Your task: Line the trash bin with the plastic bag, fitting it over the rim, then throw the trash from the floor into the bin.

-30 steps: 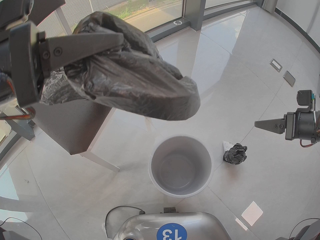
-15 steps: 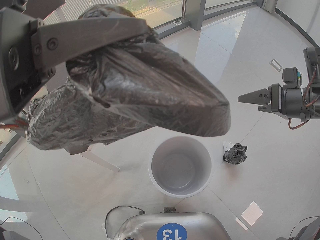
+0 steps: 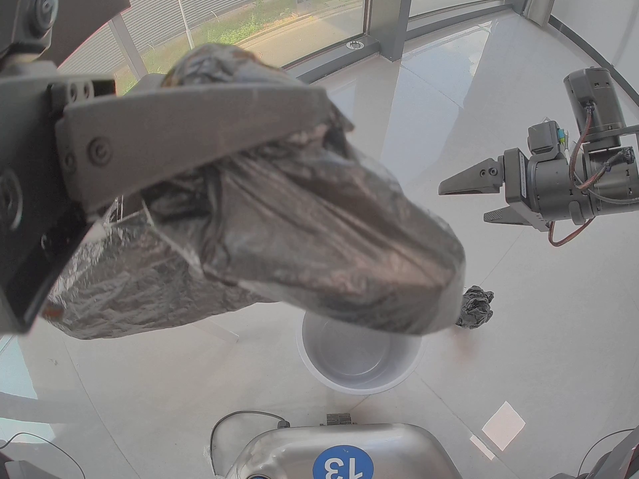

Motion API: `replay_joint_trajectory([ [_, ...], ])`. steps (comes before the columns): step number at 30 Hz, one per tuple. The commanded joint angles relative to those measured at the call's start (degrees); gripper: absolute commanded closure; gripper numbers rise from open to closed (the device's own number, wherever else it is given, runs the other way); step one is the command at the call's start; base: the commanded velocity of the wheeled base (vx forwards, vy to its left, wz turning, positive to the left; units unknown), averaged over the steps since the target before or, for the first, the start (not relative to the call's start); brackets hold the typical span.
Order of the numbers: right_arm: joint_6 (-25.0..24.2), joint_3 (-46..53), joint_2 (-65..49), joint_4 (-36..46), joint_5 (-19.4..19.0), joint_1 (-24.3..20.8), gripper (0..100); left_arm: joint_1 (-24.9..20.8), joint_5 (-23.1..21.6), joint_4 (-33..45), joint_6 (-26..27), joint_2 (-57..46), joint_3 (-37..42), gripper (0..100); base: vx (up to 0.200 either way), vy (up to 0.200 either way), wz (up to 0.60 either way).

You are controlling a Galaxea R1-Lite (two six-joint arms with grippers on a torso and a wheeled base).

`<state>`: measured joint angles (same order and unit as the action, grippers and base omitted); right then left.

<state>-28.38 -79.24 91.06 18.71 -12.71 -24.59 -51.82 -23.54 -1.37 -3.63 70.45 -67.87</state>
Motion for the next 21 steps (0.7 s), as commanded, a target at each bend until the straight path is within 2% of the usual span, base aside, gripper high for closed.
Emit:
replay_joint_trajectory([
  [1,0.1,1.3,0.7,0.2,0.0,-0.7,0,0.3,-5.1,-0.3,0.1,0.4,1.2,100,0.000,0.000,0.00],
  [6,-0.1,1.5,0.7,0.2,-0.1,-0.7,0,2.5,-15.8,-0.7,-0.2,1.4,0.5,100,0.000,0.000,0.00],
  [7,-0.1,1.5,0.8,0.2,-0.1,-0.7,0,2.7,-16.6,-0.7,-0.2,1.6,0.3,100,0.000,0.000,0.00],
  [13,-1.1,1.5,0.7,0.4,-1.4,-0.8,0,2.9,-17.3,-1.3,-0.2,2.4,-1.6,100,0.000,0.000,0.00],
  [15,-2.9,0.8,0.3,3.1,-5.5,-1.0,0,2.9,-17.2,-1.4,-0.2,3.0,-2.4,100,0.000,0.000,0.00],
  [16,-2.9,0.8,0.3,3.1,-5.5,-1.0,0,2.9,-17.2,-1.4,-0.2,3.0,-2.4,100,0.000,0.000,0.00],
  [17,-3.3,0.4,-1.4,6.2,-8.5,-1.3,0,3.0,-17.2,-1.5,-0.2,3.3,-2.6,100,0.000,0.000,0.00],
  [18,-3.3,0.4,-1.4,6.2,-8.5,-1.3,0,3.0,-17.2,-1.5,-0.2,3.3,-2.6,100,0.000,0.000,0.00],
  [21,-3.3,0.6,-4.7,13.2,-12.8,-2.6,0,3.7,-17.2,-3.0,-0.4,3.6,-2.7,100,0.000,0.000,0.00],
])
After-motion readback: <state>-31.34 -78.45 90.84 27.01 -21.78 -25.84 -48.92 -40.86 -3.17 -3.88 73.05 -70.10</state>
